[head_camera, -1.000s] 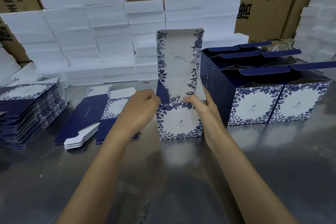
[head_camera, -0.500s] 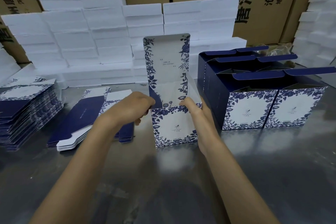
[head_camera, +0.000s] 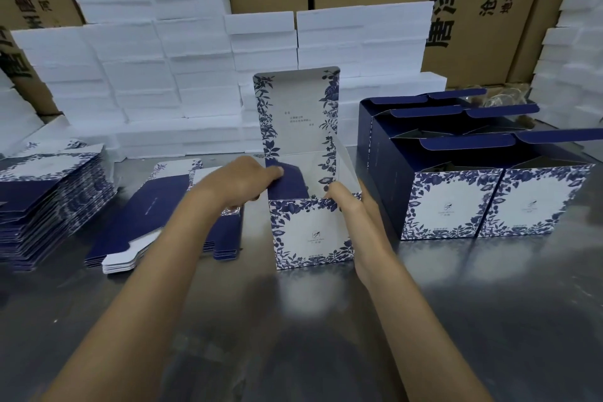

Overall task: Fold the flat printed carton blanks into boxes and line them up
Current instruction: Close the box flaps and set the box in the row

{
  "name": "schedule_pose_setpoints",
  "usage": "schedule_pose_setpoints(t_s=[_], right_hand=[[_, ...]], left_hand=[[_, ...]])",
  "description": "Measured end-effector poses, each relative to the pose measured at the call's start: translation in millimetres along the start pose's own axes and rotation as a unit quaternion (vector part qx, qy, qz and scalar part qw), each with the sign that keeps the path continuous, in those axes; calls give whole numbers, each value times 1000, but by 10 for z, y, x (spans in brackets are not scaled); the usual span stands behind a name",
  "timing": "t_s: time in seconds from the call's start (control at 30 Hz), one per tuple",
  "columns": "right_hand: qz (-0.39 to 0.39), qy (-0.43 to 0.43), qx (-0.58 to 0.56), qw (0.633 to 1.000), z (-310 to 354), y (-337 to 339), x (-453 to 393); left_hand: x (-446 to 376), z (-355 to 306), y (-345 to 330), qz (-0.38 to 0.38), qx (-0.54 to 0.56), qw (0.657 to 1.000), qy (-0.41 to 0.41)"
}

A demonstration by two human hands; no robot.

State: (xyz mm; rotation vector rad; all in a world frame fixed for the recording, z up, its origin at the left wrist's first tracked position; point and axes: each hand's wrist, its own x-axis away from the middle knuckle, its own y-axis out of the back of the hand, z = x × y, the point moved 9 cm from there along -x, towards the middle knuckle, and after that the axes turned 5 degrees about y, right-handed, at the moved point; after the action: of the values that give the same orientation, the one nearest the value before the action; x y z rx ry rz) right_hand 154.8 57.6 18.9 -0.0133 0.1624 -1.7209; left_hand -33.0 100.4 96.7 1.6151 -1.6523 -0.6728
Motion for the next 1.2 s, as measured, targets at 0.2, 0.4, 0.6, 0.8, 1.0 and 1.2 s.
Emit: schedule_pose_setpoints(t_s=[0.2, 0.4, 0.6, 0.8, 1.0, 1.2], right_hand=[[13, 33, -6, 999, 76, -12, -9], [43, 33, -9, 999, 120, -69, 34], [85, -14, 24, 996, 103, -123, 47], [168, -75, -36, 982, -4, -234, 45], [86, -1, 16, 996, 174, -76, 25], [49, 24, 143, 988, 272, 35, 0]], left_hand=[[-63, 59, -45, -60, 110, 992, -32], [-174, 211, -23, -114, 297, 948, -9], [-43, 330, -33, -165, 389, 904, -63], [41, 536, -158, -72, 533, 840, -67], [156, 543, -217, -51, 521, 845, -104], [226, 508, -225, -65, 508, 852, -106]])
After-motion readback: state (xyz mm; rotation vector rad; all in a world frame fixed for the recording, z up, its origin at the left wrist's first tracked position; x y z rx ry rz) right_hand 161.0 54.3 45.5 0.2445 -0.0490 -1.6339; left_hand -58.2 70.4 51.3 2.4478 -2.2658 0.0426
